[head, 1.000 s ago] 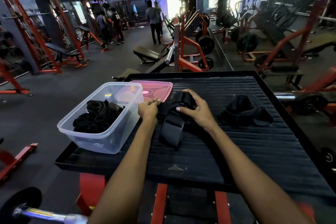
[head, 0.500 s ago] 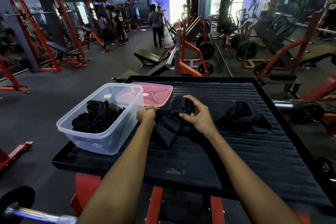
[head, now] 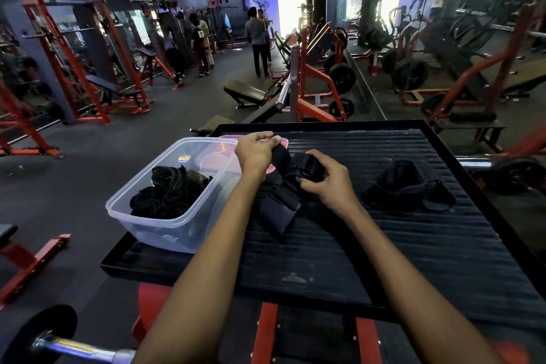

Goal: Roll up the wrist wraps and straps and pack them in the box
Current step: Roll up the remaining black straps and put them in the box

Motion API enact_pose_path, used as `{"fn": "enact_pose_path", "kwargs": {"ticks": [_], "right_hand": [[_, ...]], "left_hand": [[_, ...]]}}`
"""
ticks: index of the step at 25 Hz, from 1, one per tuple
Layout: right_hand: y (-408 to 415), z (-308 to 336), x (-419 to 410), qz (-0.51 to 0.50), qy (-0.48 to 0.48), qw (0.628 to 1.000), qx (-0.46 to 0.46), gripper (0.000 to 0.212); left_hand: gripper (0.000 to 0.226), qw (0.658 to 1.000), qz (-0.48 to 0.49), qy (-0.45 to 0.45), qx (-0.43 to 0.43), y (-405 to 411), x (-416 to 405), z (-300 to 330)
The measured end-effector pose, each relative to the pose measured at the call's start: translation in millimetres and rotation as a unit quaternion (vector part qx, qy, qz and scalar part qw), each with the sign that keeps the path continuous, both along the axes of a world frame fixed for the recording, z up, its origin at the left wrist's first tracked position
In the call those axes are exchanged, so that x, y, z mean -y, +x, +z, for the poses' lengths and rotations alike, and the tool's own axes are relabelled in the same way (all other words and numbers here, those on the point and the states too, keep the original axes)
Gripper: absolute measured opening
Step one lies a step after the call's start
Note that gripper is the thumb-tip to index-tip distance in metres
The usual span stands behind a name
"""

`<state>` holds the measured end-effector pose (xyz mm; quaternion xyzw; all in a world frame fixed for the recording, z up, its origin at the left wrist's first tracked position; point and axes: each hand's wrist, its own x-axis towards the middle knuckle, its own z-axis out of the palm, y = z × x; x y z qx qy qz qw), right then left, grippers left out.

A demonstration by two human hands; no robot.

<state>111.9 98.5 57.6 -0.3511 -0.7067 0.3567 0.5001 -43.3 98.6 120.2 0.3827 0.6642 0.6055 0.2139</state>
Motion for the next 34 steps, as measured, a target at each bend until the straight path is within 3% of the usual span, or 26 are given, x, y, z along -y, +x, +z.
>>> {"fn": "enact_pose_path", "kwargs": {"ticks": [7, 10, 12, 16, 19, 22, 25, 28, 31, 34], "right_hand": [[-6.2, 1.7, 6.2, -0.034, -0.015, 0.999, -0.004, 0.042], [-7.8, -1.1, 2.9, -0.057, -0.015, 0.998, 0.001, 0.043], [-6.9, -4.6, -0.8, -0.077, -0.016, 0.997, 0.0, 0.047], [-8.5, -6.9, -1.2, -0.088, 0.009, 0.996, 0.012, 0.063], [-10.2, -5.2, 3.8, -0.043, 0.007, 0.999, 0.012, 0.074], [-12.2, -9.7, 3.7, 0.015, 0.015, 0.999, -0.027, 0.075], [-15.7, -15.1, 2.6, 0.034, -0.118, 0.989, -0.086, 0.072], [-15.6, -21.8, 4.9, 0.124, -0.278, 0.951, -0.044, 0.048], [-13.3, -26.6, 0.7, 0.138, -0.288, 0.948, -0.007, 0.035], [-10.7, -33.0, -3.3, 0.139, -0.218, 0.965, 0.044, 0.048]], "left_hand": [[0.018, 0.994, -0.015, -0.012, -0.104, 15.6, 6.4, 1.2], [0.036, 0.983, -0.045, -0.026, -0.174, 30.4, 12.8, 2.2], [0.033, 0.98, -0.104, -0.03, -0.169, 35.5, 15.8, -1.9], [0.029, 0.942, -0.316, -0.047, -0.101, 30.7, 15.0, -11.1], [0.042, 0.943, -0.322, -0.073, 0.045, 19.8, 12.9, -7.7], [0.023, 0.912, -0.359, -0.172, 0.099, 6.4, 18.9, -13.3], [0.038, 0.937, -0.261, -0.145, 0.182, -2.8, 18.7, -22.1], [0.037, 0.925, -0.167, -0.061, 0.335, -14.2, 15.6, -34.5], [0.043, 0.92, -0.119, -0.002, 0.373, -17.8, 15.0, -44.6], [0.043, 0.891, -0.088, 0.04, 0.445, -17.4, 14.5, -46.5]]}}
